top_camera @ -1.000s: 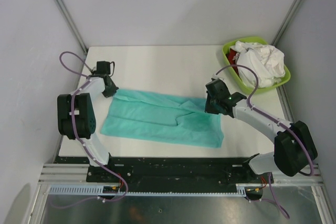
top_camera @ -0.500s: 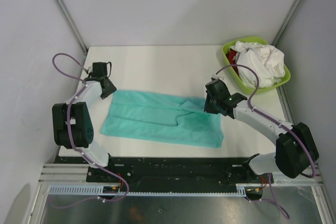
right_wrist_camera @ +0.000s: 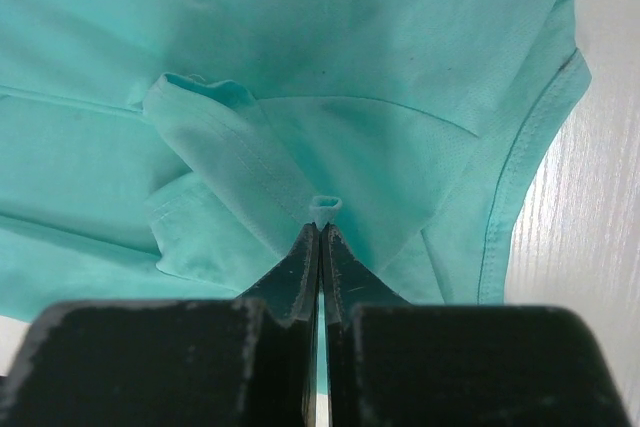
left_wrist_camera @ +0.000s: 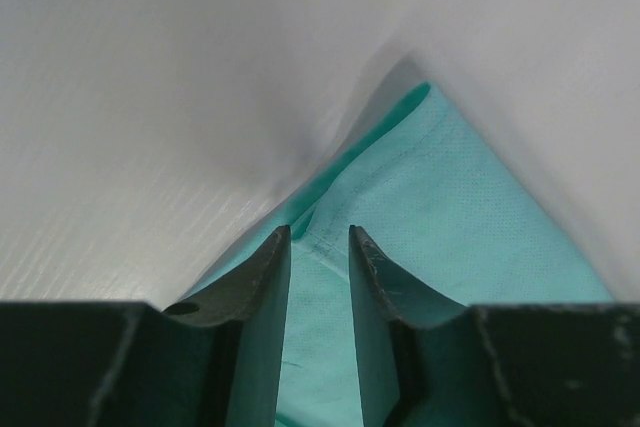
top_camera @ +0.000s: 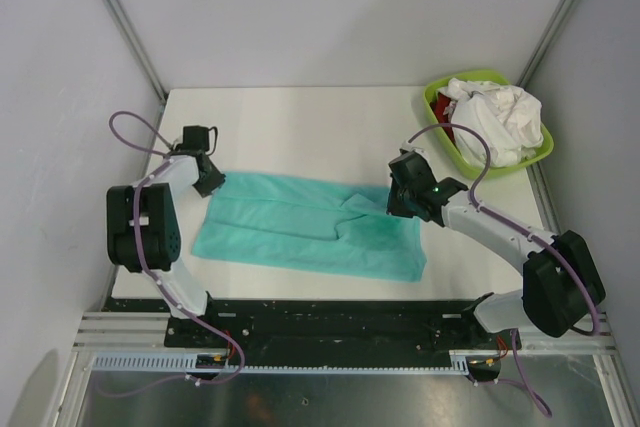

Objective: Fold and stack the t-shirts
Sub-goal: Fold the other side of the tshirt into a rectangle

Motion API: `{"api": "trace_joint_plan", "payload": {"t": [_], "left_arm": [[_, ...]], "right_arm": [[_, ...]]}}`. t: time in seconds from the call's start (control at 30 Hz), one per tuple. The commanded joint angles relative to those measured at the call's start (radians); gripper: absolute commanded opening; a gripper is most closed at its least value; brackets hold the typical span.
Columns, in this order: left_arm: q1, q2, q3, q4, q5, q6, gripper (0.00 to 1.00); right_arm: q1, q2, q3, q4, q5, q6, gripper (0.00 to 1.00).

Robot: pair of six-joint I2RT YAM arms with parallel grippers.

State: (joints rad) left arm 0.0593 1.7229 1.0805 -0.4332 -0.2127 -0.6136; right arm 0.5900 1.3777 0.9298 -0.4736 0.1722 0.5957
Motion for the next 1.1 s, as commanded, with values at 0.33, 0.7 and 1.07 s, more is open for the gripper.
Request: {"api": "trace_joint_plan", "payload": {"t": [0.33, 0.7, 1.07], "left_arm": [[0.004, 0.037, 0.007, -0.009, -0.026, -0.04, 0.29], [0.005, 0.003, 0.047, -0.028, -0.046, -0.014, 0.0], [0.005, -0.118, 0.045, -0.067, -0.069, 0.01, 0.0]], "right_arm": [[0.006, 0.014, -0.002, 0.041, 0.003, 0.012, 0.0], [0.007, -0.029, -0.002, 0.017, 0.012, 0.009, 0.0], [0.01, -0.135, -0.002, -0.065, 0.028, 0.019, 0.0]]}}
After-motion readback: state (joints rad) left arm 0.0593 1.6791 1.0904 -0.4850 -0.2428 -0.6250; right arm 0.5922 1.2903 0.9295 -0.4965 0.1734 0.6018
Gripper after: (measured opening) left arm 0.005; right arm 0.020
